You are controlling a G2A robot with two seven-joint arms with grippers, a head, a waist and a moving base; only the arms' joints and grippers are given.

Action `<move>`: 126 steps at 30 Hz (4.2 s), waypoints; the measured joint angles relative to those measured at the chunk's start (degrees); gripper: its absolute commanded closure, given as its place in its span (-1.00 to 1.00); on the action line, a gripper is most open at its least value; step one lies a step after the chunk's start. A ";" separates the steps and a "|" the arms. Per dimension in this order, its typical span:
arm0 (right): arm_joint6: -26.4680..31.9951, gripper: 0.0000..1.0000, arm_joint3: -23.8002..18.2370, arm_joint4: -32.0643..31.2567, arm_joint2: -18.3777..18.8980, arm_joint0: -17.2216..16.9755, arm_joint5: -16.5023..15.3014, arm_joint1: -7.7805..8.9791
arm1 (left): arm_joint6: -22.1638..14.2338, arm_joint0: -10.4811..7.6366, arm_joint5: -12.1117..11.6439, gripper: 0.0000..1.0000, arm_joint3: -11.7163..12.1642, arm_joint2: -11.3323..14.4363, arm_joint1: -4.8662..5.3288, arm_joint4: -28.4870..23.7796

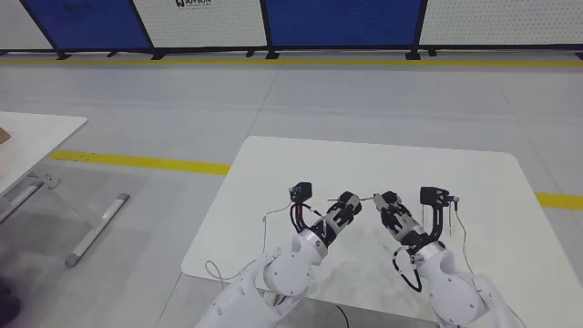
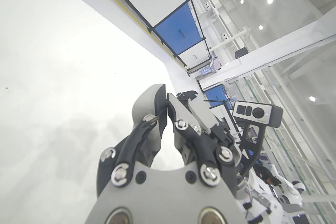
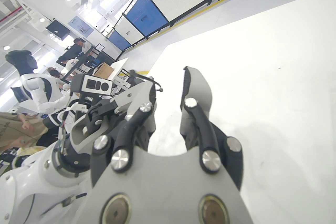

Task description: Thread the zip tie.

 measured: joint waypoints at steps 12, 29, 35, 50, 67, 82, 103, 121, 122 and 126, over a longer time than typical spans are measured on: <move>1.07 1.00 -0.01 -1.02 -0.06 0.32 -1.10 0.01 | -0.17 0.27 -1.13 1.00 -0.33 0.18 -0.15 0.72; 2.68 1.00 0.04 0.70 0.37 0.41 -2.48 0.03 | 0.17 0.70 -1.63 -1.00 -0.48 0.18 -0.28 2.57; 1.65 1.00 0.30 -0.29 -0.20 0.52 -1.64 -0.11 | 0.38 1.41 -2.83 -0.88 -0.94 -0.54 -0.20 2.28; -0.04 1.00 0.62 0.41 0.15 0.18 -1.21 -0.31 | 0.76 2.19 -3.16 1.00 -1.20 -1.98 -0.16 1.64; -0.24 1.00 0.27 0.56 -0.26 0.16 -1.46 -0.50 | -0.19 1.97 -3.37 1.00 -0.94 -1.86 -0.30 2.22; 0.01 1.00 0.81 0.44 -0.58 0.65 -1.54 -0.68 | -0.09 2.07 -3.19 -0.38 -1.20 -2.08 -0.39 2.42; -0.11 1.00 0.18 -0.23 -0.40 0.10 -1.72 -0.73 | 0.04 1.46 -2.16 1.00 -0.23 -1.55 -0.69 3.78; 0.85 1.00 0.55 -0.34 -0.59 0.31 -2.28 -0.79 | -0.44 1.77 -3.26 1.00 -0.78 -1.30 -0.87 3.23; 0.88 1.00 0.59 -0.27 -0.60 0.34 -2.32 -0.80 | -0.47 1.86 -3.45 1.00 -0.85 -1.28 -0.86 3.30; 0.92 1.00 0.75 0.35 -0.57 0.37 -2.62 -0.83 | -0.74 2.17 -3.98 1.00 -1.02 -1.22 -0.81 3.79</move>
